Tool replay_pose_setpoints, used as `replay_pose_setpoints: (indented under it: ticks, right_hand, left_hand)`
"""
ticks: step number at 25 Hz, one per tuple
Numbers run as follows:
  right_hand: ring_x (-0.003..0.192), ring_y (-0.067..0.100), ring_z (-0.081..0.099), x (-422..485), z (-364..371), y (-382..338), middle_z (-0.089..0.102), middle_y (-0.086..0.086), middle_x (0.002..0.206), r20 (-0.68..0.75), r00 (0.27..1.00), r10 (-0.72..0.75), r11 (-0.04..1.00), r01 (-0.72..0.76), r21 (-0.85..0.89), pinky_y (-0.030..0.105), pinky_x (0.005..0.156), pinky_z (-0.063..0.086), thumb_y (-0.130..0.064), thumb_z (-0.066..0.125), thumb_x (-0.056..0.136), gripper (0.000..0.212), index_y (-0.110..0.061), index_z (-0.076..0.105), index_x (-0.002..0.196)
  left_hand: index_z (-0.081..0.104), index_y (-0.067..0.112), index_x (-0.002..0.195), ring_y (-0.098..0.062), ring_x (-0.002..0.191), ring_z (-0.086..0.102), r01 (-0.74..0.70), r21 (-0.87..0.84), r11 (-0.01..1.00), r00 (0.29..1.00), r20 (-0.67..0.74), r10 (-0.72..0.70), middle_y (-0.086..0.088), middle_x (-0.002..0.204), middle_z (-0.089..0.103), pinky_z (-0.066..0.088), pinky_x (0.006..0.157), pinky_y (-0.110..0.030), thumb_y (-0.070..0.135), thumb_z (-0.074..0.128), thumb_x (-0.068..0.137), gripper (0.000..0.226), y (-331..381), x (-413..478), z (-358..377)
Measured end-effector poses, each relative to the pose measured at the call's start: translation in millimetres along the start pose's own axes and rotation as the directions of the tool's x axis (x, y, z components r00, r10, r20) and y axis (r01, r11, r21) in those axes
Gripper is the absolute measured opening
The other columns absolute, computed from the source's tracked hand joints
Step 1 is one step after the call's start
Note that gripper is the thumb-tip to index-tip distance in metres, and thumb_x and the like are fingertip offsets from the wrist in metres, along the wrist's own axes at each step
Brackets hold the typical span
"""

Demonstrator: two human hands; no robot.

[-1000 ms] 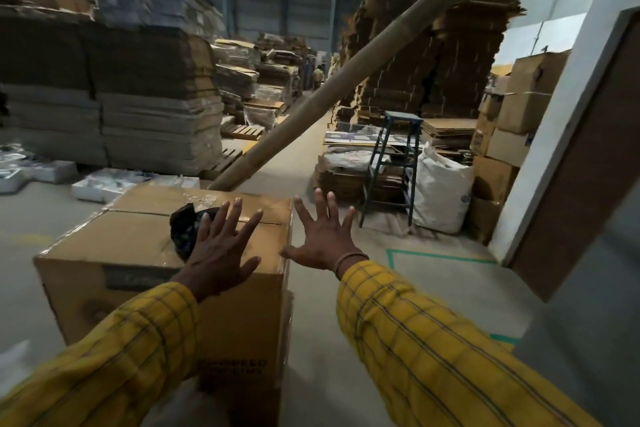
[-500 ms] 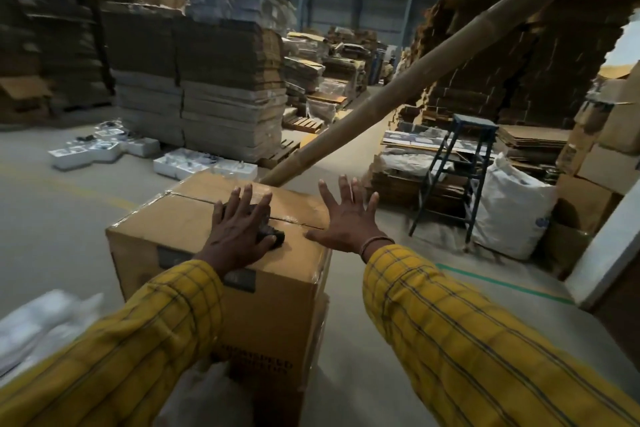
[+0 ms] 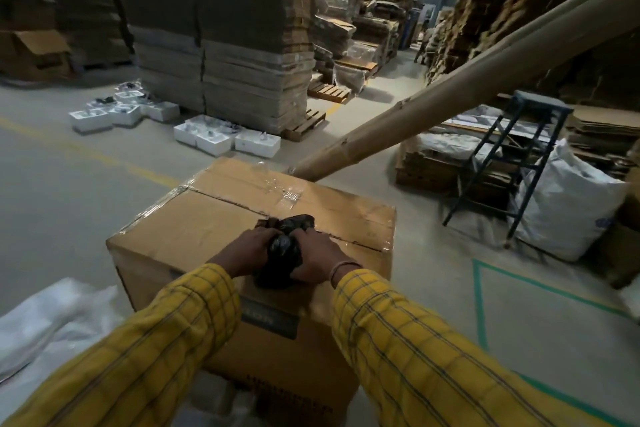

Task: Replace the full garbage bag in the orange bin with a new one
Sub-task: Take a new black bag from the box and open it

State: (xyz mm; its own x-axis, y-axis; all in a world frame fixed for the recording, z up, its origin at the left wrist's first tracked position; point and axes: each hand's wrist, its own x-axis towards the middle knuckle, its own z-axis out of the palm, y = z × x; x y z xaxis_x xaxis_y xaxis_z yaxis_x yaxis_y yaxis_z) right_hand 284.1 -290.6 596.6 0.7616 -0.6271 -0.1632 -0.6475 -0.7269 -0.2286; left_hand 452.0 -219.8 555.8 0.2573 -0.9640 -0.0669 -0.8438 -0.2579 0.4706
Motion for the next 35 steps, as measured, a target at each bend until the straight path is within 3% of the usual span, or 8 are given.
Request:
replay_pose_setpoints:
  ticks: [4, 7, 9, 13, 18, 23, 31, 35]
  right_hand:
    - [0.124, 0.040, 0.046, 30.9, 18.2, 3.4, 0.045, 0.017, 0.137, 0.025, 0.998, 0.052, 0.997, -0.053, 0.057, 0.052, 0.102, 0.048, -0.037, 0.080, 0.072, 0.081, -0.016, 0.041, 0.140]
    - [0.119, 0.032, 0.055, 36.2, 8.2, 9.0, 0.055, 0.011, 0.132, 0.049, 0.999, -0.001, 0.946, -0.015, 0.324, 0.046, 0.099, 0.051, -0.034, 0.083, 0.068, 0.079, -0.020, 0.046, 0.136]
    - [0.119, 0.028, 0.058, 35.4, 0.6, 14.9, 0.059, 0.005, 0.130, 0.049, 0.998, -0.039, 0.765, -0.002, 0.644, 0.046, 0.103, 0.051, -0.028, 0.085, 0.067, 0.079, -0.026, 0.046, 0.136]
    - [0.120, 0.031, 0.062, 44.9, -14.4, 12.9, 0.063, 0.008, 0.131, 0.031, 0.999, 0.042, 0.294, -0.042, 0.955, 0.053, 0.105, 0.051, -0.023, 0.088, 0.067, 0.084, -0.027, 0.044, 0.138]
    - [0.106, 0.033, 0.062, 40.6, -32.2, 20.8, 0.054, 0.014, 0.123, 0.104, 0.936, 0.336, 0.262, -0.199, 0.944, 0.042, 0.076, 0.060, -0.011, 0.079, 0.075, 0.076, -0.021, 0.029, 0.132]
    - [0.107, 0.039, 0.060, 21.1, -24.2, 29.3, 0.062, 0.021, 0.116, 0.236, 0.948, 0.214, -0.428, -0.126, 0.895, 0.049, 0.092, 0.052, -0.032, 0.072, 0.069, 0.064, 0.001, 0.064, 0.123]
    - [0.110, 0.037, 0.068, 3.8, -27.0, 18.5, 0.070, 0.022, 0.123, 0.206, 0.976, 0.067, -0.324, -0.174, 0.930, 0.046, 0.094, 0.056, -0.007, 0.069, 0.086, 0.043, 0.000, 0.061, 0.128]
    - [0.104, 0.034, 0.071, -2.4, -30.7, 19.9, 0.076, 0.018, 0.111, 0.223, 0.950, 0.221, -0.246, -0.167, 0.955, 0.048, 0.091, 0.056, -0.003, 0.077, 0.081, 0.033, -0.004, 0.069, 0.113]
  left_hand:
    - [0.064, 0.021, 0.125, -0.027, 0.120, 0.058, -0.082, -0.165, 0.983, 0.997, -0.015, 0.081, -0.009, 0.130, 0.059, 0.048, 0.105, -0.044, 0.024, 0.066, 0.085, 0.041, -20.5, 17.8, -6.0]
    - [0.073, 0.022, 0.104, -0.020, 0.119, 0.055, -0.223, -0.365, 0.904, 0.949, -0.293, 0.116, -0.004, 0.123, 0.062, 0.046, 0.100, -0.035, 0.041, 0.053, 0.076, 0.040, -25.3, 16.9, -16.1]
    - [0.074, 0.018, 0.106, -0.019, 0.124, 0.053, -0.288, -0.569, 0.770, 0.922, -0.383, 0.062, -0.001, 0.128, 0.063, 0.042, 0.103, -0.035, 0.040, 0.050, 0.083, 0.040, -19.4, 18.5, -23.1]
    - [0.064, 0.024, 0.124, -0.021, 0.116, 0.065, -0.106, -0.919, 0.379, 0.994, -0.085, 0.070, -0.006, 0.126, 0.068, 0.052, 0.094, -0.036, 0.058, 0.052, 0.088, 0.051, 6.0, 21.4, -29.8]
    - [0.066, 0.017, 0.121, -0.025, 0.092, 0.074, -0.112, -0.764, 0.635, 0.990, -0.030, 0.138, -0.013, 0.104, 0.076, 0.060, 0.079, -0.038, 0.036, 0.073, 0.086, 0.040, 14.5, 21.9, -30.7]
    - [0.068, 0.018, 0.120, -0.022, 0.095, 0.074, -0.145, -0.676, 0.723, 0.987, -0.050, 0.152, -0.008, 0.105, 0.076, 0.059, 0.086, -0.040, 0.018, 0.067, 0.092, 0.028, 3.0, 24.5, -42.1]
    - [0.070, 0.024, 0.107, -0.019, 0.093, 0.069, -0.045, -0.417, 0.908, 0.993, -0.116, -0.004, -0.002, 0.100, 0.074, 0.056, 0.088, -0.041, 0.017, 0.070, 0.081, 0.027, -6.7, 36.2, -46.5]
    - [0.067, 0.019, 0.095, -0.029, 0.086, 0.066, 0.081, -0.394, 0.916, 0.958, -0.221, -0.180, -0.009, 0.092, 0.071, 0.053, 0.076, -0.037, 0.020, 0.062, 0.079, 0.016, -11.2, 35.9, -57.2]
